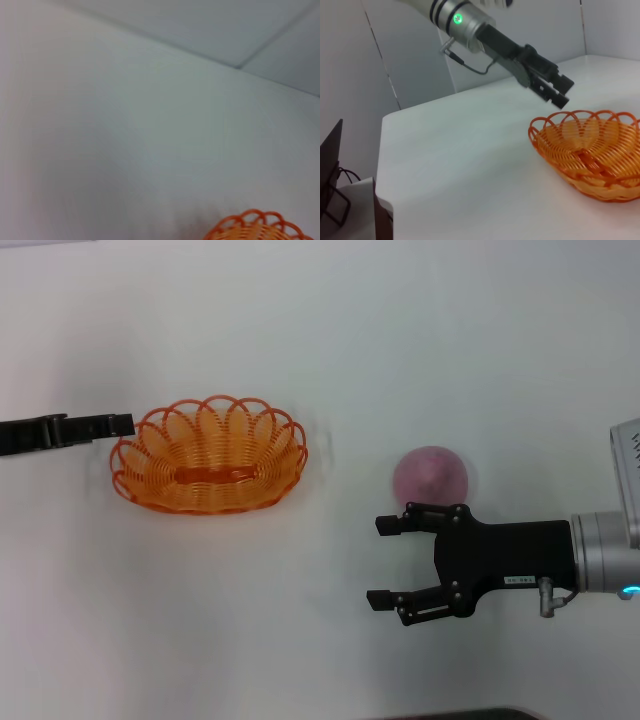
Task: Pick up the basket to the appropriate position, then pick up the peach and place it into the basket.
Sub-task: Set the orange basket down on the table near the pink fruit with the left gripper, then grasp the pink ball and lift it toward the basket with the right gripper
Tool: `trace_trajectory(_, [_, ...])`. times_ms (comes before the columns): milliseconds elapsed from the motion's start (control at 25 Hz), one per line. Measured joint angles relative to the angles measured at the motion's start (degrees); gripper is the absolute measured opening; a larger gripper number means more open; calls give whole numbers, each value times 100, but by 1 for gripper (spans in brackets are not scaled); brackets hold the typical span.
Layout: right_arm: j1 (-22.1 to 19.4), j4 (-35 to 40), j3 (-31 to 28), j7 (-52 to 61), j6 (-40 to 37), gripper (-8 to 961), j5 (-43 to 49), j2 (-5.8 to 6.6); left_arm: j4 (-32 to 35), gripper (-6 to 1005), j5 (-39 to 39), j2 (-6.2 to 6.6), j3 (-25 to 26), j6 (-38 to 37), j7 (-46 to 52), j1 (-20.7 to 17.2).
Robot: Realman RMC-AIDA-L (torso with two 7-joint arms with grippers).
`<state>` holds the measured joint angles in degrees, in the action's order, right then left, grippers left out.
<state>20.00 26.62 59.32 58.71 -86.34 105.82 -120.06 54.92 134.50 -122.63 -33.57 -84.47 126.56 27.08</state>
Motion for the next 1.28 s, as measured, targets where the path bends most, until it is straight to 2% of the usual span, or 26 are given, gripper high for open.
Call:
trace_trajectory(80, [7,-8,0,0,16,940,0,0,8,824,-202,68,-12,-185,-881,-29])
trace_trajectory(200, [26,-50,-10,0,40,940,0,0,79,825,-298,55,10,-311,-1941,-93])
trace_trajectory(440, [39,-83,-9,0,41,940,0,0,54,823,-371,46,-20,-367,-2467,-127])
trace_trajectory(600, [46,-87,-1,-1,43,940,0,0,67,822,-390,75,-18,-773,-2868,-210])
trace_trajectory(720, [47,-88,-9,-27,21,940,0,0,79,821,-517,40,40,-1008,-3358,-424])
trace_trajectory(1000, [48,-58,-14,-19,23,940,0,14,86,819,-834,-123,62,-1044,-4719,-1132])
trace_trajectory(1280, [69,-68,-4,-38,45,939,0,17,-37,816,-1018,-130,80,-1084,-5015,-1333])
